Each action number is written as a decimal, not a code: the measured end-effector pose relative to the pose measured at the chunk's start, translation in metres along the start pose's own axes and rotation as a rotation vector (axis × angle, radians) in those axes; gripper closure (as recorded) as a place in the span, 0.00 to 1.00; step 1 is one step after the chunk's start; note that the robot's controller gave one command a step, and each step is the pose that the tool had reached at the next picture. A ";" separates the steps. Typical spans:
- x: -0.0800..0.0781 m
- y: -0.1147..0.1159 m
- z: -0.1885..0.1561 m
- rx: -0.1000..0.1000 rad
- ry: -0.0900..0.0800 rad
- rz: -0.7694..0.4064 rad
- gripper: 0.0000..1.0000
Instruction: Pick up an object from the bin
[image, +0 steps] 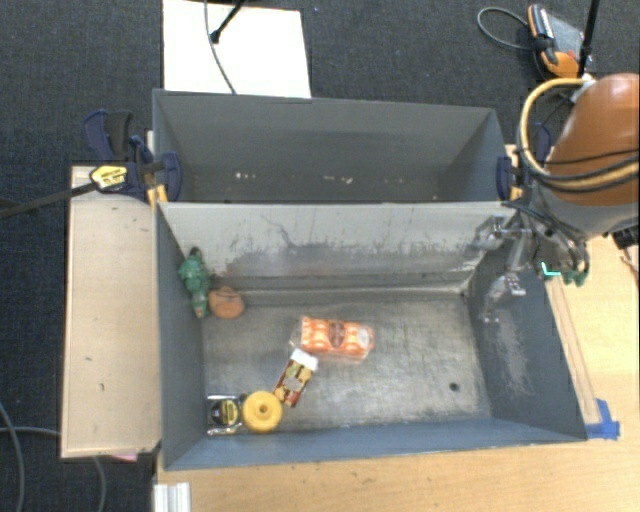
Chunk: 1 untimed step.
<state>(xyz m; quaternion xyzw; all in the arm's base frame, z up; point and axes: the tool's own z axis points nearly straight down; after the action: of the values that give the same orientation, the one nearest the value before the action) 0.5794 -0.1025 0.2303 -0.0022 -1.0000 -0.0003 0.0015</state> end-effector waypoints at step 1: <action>-0.002 0.000 -0.004 0.001 -0.007 -0.005 1.00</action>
Offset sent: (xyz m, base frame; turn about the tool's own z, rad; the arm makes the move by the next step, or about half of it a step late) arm 0.0000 0.0000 0.0000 0.0000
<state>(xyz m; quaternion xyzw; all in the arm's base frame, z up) 0.5810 -0.1020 0.2341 0.0002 -1.0000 0.0002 -0.0022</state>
